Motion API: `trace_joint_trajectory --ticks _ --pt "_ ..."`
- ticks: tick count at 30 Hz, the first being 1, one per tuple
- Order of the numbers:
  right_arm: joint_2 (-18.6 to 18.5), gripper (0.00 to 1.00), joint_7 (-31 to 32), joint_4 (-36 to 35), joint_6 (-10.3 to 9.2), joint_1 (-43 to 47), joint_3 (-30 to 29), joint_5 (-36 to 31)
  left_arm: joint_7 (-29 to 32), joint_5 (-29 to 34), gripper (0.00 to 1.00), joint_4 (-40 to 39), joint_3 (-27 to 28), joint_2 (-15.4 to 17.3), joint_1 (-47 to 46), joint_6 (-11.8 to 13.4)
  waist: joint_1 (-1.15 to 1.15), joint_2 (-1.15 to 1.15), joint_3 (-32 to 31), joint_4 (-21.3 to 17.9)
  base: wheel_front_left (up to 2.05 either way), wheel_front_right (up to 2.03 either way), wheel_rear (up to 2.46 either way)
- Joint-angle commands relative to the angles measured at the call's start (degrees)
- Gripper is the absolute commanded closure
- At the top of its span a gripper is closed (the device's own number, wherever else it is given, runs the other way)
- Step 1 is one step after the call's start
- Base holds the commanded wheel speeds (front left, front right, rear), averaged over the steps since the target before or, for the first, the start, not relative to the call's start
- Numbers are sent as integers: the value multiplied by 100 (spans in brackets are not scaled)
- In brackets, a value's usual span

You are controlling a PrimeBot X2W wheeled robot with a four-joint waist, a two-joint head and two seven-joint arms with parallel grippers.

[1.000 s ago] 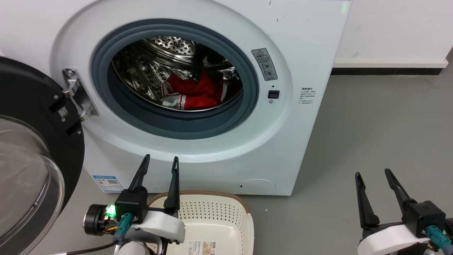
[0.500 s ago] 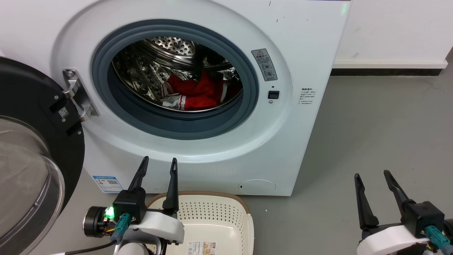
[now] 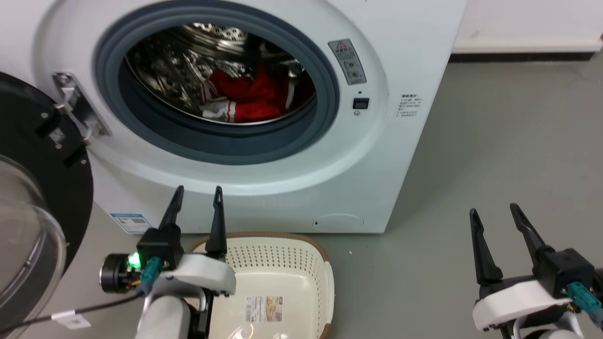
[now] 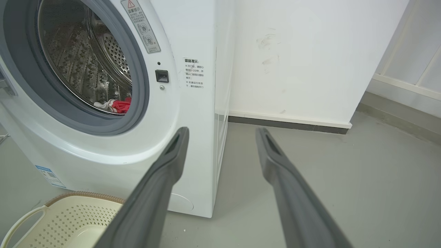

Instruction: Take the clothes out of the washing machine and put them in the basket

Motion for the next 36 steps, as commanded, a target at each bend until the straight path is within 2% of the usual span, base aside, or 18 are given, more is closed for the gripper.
trace_joint_trajectory --ticks 1,9,20,27,30,36 --pt "10 0 -6 -35 -4 -126 11 -26 -16 17 0 23 33 28 -149 0 0 0 251 -112 0 0 0" --pt "10 0 -23 -230 -4 -549 112 -26 -16 -162 0 609 343 130 -1109 -108 0 0 1178 -430 0 0 0" --pt "12 0 -29 -366 -4 -977 367 190 32 -312 0 2034 563 659 -3055 -399 0 0 2276 -953 0 0 0" --pt "11 0 -194 -270 -4 -1227 720 451 337 -273 0 2940 613 1391 -4326 -589 0 0 2718 -1471 0 0 0" --pt "16 0 -307 -215 -4 -1372 1022 599 607 -236 0 3327 573 1766 -4856 -663 0 0 2873 -1689 0 0 0" --pt "15 0 -485 -26 -5 -1533 1373 892 1325 -114 0 4008 383 2316 -5818 -787 0 0 3140 -2086 0 0 0"
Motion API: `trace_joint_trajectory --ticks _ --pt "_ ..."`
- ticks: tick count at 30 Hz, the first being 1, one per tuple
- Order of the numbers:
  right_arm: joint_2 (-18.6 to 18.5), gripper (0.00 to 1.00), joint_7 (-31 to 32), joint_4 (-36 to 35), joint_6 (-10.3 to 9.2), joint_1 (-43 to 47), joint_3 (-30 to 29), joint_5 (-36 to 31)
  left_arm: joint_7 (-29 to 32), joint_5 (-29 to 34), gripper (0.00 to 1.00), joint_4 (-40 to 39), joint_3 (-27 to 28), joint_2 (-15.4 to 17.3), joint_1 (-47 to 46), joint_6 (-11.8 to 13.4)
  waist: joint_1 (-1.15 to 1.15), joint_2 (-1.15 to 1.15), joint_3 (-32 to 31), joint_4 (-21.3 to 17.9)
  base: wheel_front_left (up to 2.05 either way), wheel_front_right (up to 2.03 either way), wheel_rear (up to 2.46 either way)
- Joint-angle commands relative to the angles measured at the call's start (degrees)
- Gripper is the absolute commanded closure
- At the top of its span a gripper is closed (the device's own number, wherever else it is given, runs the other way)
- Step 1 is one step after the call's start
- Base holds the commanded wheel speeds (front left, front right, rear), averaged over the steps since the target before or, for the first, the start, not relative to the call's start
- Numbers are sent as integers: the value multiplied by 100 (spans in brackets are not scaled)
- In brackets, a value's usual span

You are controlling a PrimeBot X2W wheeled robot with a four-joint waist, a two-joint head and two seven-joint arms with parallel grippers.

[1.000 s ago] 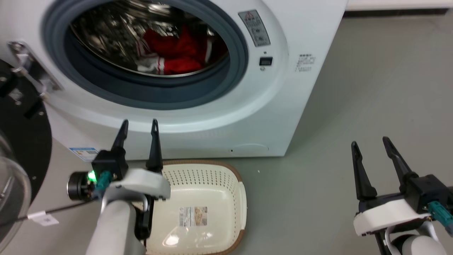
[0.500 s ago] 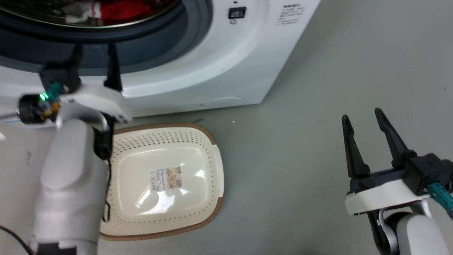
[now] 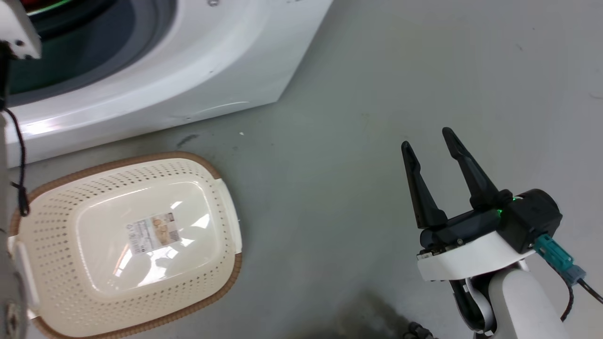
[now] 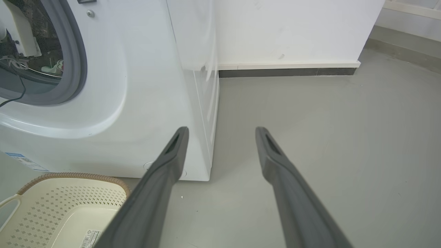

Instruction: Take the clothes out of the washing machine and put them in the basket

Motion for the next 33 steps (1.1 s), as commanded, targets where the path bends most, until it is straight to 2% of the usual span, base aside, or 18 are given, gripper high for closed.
trace_joint_trajectory --ticks 1,9,13,17,18,19,20,28,29,33 --pt "18 0 -65 53 -8 -132 40 64 174 43 0 140 -45 127 -189 -29 -1 0 215 -244 0 0 0" --pt "18 0 -187 276 -8 -124 281 169 1381 126 0 692 -299 636 -839 -91 -1 0 505 -582 0 0 0" --pt "18 0 -231 313 -8 -105 355 253 2023 7 0 909 -258 778 -1035 -104 -1 0 603 -656 0 0 0" --pt "19 0 -258 326 -8 -92 405 284 2582 -67 0 1040 -236 785 -1131 -1 -1 0 653 -659 0 0 0" --pt "19 0 -265 336 -7 -98 441 291 2669 -60 25 1019 -259 791 -1175 6 -1 0 671 -654 0 0 0" --pt "19 0 -265 336 -7 -98 441 291 2669 -60 25 1019 -259 791 -1175 6 -1 0 671 -654 0 0 0" --pt "19 0 -275 364 -8 -114 484 270 2740 -44 100 942 -298 781 -1211 46 -1 0 692 -645 0 0 0" --pt "17 0 -290 440 -8 -192 452 296 2372 -91 100 496 -259 782 -1138 344 -1 0 709 -660 0 0 0" --pt "19 0 -292 474 -8 -206 418 264 2109 -129 100 363 -227 734 -1016 459 -1 0 666 -644 0 0 0" --pt "17 0 -287 516 -8 -221 380 256 1598 -191 100 153 -149 680 -804 630 -1 0 564 -620 0 0 0"
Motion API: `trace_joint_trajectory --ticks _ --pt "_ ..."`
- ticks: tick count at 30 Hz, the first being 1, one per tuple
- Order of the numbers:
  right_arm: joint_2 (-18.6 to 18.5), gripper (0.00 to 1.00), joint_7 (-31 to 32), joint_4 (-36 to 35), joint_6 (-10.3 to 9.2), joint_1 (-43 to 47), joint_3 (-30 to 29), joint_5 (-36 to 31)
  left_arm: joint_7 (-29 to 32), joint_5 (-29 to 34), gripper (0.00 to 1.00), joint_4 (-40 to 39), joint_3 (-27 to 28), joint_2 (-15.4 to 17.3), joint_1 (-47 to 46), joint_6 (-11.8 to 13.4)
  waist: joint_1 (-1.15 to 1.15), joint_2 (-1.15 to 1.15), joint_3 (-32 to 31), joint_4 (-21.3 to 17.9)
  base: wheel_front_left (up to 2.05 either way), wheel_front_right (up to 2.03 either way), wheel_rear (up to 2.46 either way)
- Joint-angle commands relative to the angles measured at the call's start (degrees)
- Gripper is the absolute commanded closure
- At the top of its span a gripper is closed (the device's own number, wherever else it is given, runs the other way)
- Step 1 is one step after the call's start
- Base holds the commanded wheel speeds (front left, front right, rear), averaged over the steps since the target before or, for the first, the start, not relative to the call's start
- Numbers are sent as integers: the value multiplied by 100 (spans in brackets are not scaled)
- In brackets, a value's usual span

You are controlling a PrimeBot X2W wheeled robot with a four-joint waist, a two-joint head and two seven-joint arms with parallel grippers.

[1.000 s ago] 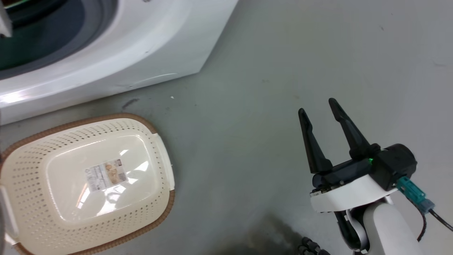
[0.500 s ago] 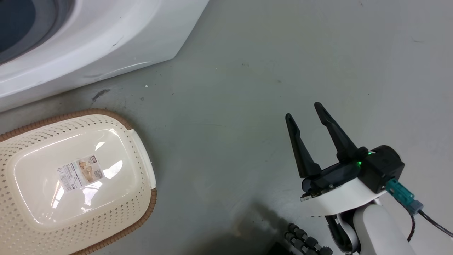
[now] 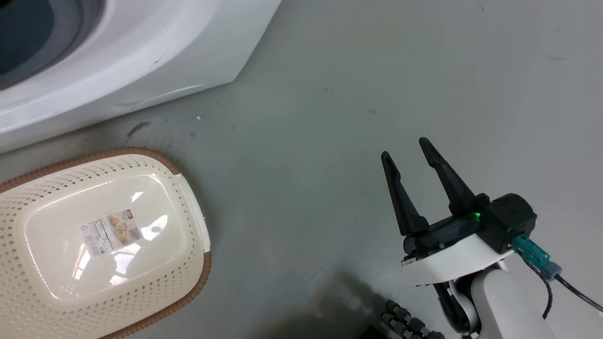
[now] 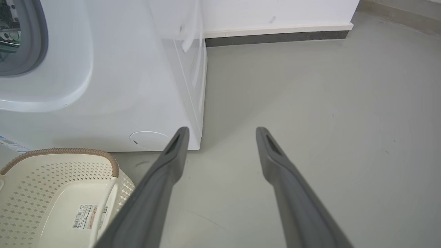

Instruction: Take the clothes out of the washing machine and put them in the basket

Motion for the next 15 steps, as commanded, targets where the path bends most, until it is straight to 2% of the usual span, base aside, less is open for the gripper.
trace_joint_trajectory --ticks 1,7,15 --pt "13 0 -29 14 -8 -90 -17 -10 -129 -17 100 -57 24 -35 109 26 0 0 -71 22 0 0 0" --pt "11 0 17 58 -8 -26 -126 -68 -1146 -220 100 -277 173 -260 530 185 0 0 -428 119 0 0 0" --pt "10 0 168 41 -8 159 -277 -241 -2290 -390 100 -112 195 -540 1108 32 0 0 -1163 262 0 0 0"
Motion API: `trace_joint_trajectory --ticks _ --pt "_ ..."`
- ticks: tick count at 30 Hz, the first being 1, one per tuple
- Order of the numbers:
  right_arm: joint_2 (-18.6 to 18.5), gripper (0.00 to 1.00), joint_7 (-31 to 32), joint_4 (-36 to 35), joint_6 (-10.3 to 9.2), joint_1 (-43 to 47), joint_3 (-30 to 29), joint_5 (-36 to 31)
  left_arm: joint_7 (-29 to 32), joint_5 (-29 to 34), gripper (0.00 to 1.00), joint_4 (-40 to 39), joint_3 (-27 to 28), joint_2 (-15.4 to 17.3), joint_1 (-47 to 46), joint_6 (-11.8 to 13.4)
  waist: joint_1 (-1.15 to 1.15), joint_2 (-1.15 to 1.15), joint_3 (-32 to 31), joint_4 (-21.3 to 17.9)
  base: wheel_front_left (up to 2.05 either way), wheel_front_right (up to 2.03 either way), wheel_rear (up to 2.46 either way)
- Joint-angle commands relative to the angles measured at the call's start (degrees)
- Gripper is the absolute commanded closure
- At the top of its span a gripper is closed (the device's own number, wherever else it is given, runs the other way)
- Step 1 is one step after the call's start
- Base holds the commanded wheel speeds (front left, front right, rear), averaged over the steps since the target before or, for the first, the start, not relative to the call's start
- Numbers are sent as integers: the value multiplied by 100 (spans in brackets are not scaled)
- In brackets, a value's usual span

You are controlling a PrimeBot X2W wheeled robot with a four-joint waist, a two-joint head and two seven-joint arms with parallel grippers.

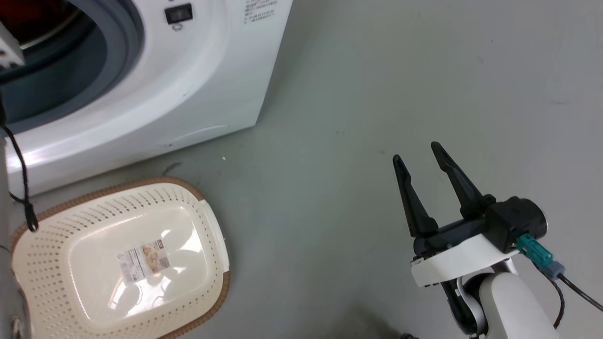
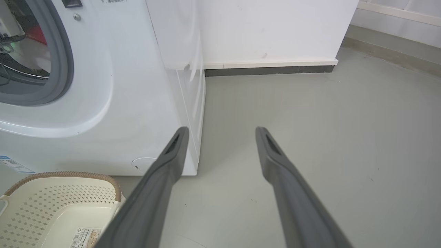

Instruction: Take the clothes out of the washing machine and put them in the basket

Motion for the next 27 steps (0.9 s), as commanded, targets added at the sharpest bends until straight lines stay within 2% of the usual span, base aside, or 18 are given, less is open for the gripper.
trace_joint_trajectory --ticks 1,6,11,19,27 --pt "6 0 17 1 -7 105 -31 2 -98 -17 100 39 16 -45 139 -25 0 0 -294 76 0 0 0" --pt "7 0 110 6 -8 282 -113 -46 -442 -178 100 173 87 -199 627 -131 0 0 -859 147 0 0 0" --pt "6 0 256 11 -7 487 -237 -96 -546 -247 100 -58 139 -394 1264 -196 0 0 -1400 235 0 0 0" --pt "6 0 475 -89 -8 854 -426 -233 -544 -278 100 -1377 466 -832 2474 -253 0 0 -2082 527 0 0 0" --pt "7 0 674 -251 -7 1190 -571 -311 -544 -164 100 -2584 609 -1418 3669 -353 0 0 -2575 879 0 0 0"
